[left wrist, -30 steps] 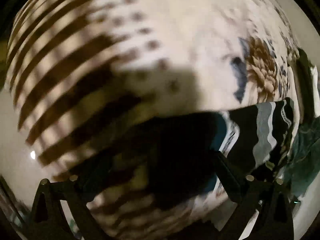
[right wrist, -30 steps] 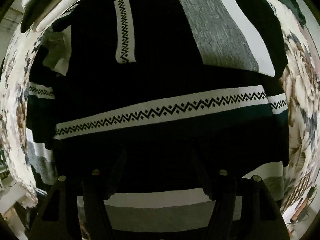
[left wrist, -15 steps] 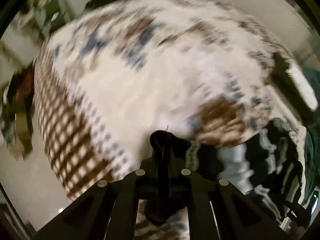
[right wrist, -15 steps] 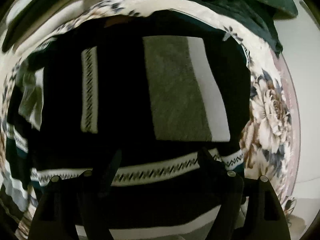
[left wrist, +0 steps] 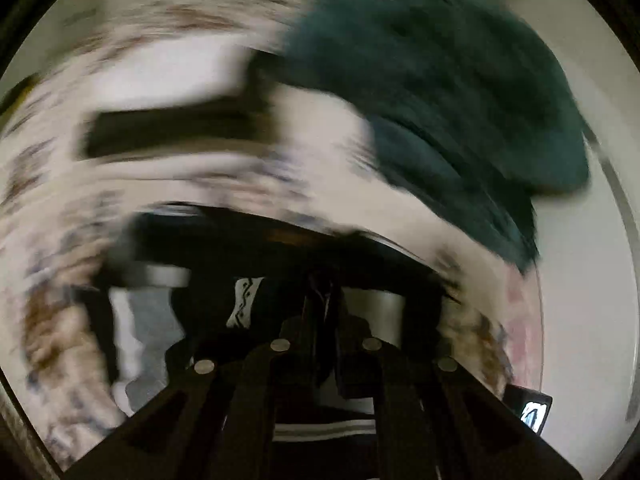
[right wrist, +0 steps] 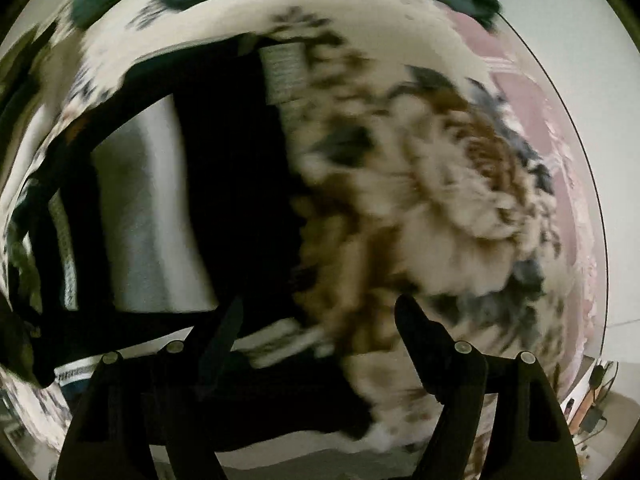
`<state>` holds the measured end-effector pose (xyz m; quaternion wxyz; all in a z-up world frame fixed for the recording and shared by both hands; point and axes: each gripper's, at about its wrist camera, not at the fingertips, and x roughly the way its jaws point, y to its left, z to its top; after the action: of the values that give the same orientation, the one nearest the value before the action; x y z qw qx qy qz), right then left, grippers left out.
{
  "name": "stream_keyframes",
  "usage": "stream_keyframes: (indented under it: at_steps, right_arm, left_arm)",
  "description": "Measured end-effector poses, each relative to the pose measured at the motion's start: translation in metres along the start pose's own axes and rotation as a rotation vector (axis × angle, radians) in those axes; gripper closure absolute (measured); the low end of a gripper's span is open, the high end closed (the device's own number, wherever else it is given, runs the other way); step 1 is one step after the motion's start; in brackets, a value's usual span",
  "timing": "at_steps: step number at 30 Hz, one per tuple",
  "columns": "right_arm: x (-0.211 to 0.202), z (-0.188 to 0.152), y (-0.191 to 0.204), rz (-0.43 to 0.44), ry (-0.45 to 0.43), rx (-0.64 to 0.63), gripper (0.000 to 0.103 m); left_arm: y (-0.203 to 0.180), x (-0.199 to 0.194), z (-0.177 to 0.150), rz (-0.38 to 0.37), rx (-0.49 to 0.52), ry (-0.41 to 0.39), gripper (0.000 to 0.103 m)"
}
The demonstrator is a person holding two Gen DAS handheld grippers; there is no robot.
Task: Fold small clothes
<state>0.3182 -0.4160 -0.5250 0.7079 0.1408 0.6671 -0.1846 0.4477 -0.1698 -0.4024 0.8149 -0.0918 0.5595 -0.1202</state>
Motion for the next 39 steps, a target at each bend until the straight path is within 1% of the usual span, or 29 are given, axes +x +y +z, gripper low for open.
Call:
stream_keyframes:
  at_steps: [1,2,4,5,6,7,8,9,10,12,13,14,15,16,18,19,22,24,25,26,27,28,29,32,33,35,36,38,39]
  right_arm:
    - [0.001,0.004,-0.011,0.001,0.004,0.007,0.023]
    - [0.002,0.007,-0.021,0.006,0.009,0.010,0.023]
    - [0.003,0.013,-0.039,0.040,0.019,0.016,0.023]
    - [0.002,0.017,-0.048,0.063,0.019,0.014,0.023]
    - [0.000,0.019,-0.055,0.080,0.019,0.007,0.023]
    - [0.000,0.022,-0.062,0.096,0.017,0.000,0.023]
    - [0.002,0.029,-0.074,0.119,0.016,-0.006,0.023]
    - [-0.001,0.029,-0.078,0.140,0.018,-0.008,0.023]
    - [-0.003,0.031,-0.082,0.172,0.018,-0.010,0.023]
    - [-0.011,0.036,-0.087,0.225,0.005,-0.004,0.023]
    - [-0.015,0.040,-0.088,0.253,-0.004,0.001,0.023]
    - [-0.019,0.042,-0.088,0.282,-0.013,0.005,0.023]
    - [-0.025,0.043,-0.083,0.315,-0.023,0.011,0.023]
    - [-0.028,0.047,-0.079,0.341,-0.029,0.015,0.023]
    - [-0.029,0.055,-0.057,0.387,-0.029,0.014,0.023]
    - [-0.025,0.063,-0.047,0.406,-0.020,0.010,0.023]
    - [-0.013,0.078,-0.009,0.384,0.003,-0.020,0.023]
    - [0.003,0.087,0.011,0.378,0.030,-0.030,0.024]
    - [0.012,0.091,0.020,0.380,0.047,-0.034,0.038]
    - [0.021,0.094,0.028,0.371,0.065,-0.043,0.072]
    - [0.027,0.096,0.037,0.335,0.077,-0.065,0.088]
    - [0.031,0.097,0.041,0.306,0.069,-0.080,0.091]
    - [0.028,0.096,0.043,0.290,0.037,-0.087,0.093]
    - [0.007,0.093,0.038,0.228,-0.071,-0.088,0.094]
    - [0.002,0.093,0.034,0.214,-0.090,-0.072,0.094]
    - [0.002,0.093,0.028,0.176,-0.094,-0.053,0.094]
    - [0.004,0.094,0.026,0.172,-0.083,-0.053,0.094]
    - [0.013,0.094,0.029,0.152,-0.062,-0.064,0.094]
    - [0.019,0.095,0.033,0.134,-0.056,-0.081,0.094]
  left_arm:
    - [-0.030,0.022,-0.004,-0.025,0.042,0.044,0.098]
    - [-0.049,0.034,-0.008,-0.033,0.070,0.071,0.095]
    - [-0.077,0.052,-0.017,-0.058,0.107,0.118,0.094]
    - [-0.088,0.054,-0.021,-0.061,0.113,0.127,0.083]
    - [-0.092,0.056,-0.026,-0.075,0.116,0.126,0.076]
    - [-0.088,0.052,-0.033,-0.096,0.115,0.118,0.052]
    - [-0.081,0.052,-0.031,-0.092,0.109,0.112,0.021]
    - [-0.073,0.047,-0.033,-0.081,0.098,0.107,0.011]
    - [-0.060,0.040,-0.034,-0.068,0.076,0.097,0.009]
    - [-0.024,0.025,-0.030,-0.007,0.010,0.060,0.009]
    - [0.006,0.013,-0.032,0.039,-0.026,0.038,0.009]
    - [0.040,0.003,-0.035,0.103,-0.065,0.020,0.009]
    - [0.076,-0.004,-0.037,0.187,-0.104,0.011,0.009]
    - [0.112,-0.009,-0.040,0.263,-0.139,0.012,0.009]
    - [0.166,-0.005,-0.043,0.357,-0.196,0.038,0.009]
    - [0.200,0.000,-0.045,0.408,-0.247,0.062,0.009]
    - [0.247,0.017,-0.044,0.447,-0.303,0.096,0.009]
    - [0.263,0.027,-0.038,0.451,-0.302,0.100,0.009]
    - [0.266,0.034,-0.033,0.452,-0.297,0.099,0.009]
    - [0.268,0.040,-0.028,0.448,-0.290,0.096,0.009]
    - [0.267,0.046,-0.022,0.446,-0.282,0.093,0.009]
    - [0.267,0.049,-0.019,0.447,-0.277,0.092,0.009]
    - [0.267,0.050,-0.015,0.444,-0.271,0.089,0.009]
    - [0.262,0.054,-0.004,0.431,-0.256,0.070,0.009]
    - [0.262,0.056,0.002,0.434,-0.249,0.063,0.009]
    - [0.261,0.059,0.009,0.433,-0.225,0.056,0.009]
    - [0.260,0.063,0.011,0.432,-0.213,0.063,0.009]
    - [0.261,0.075,0.014,0.436,-0.184,0.086,0.009]
    - [0.261,0.088,0.015,0.456,-0.156,0.119,0.009]
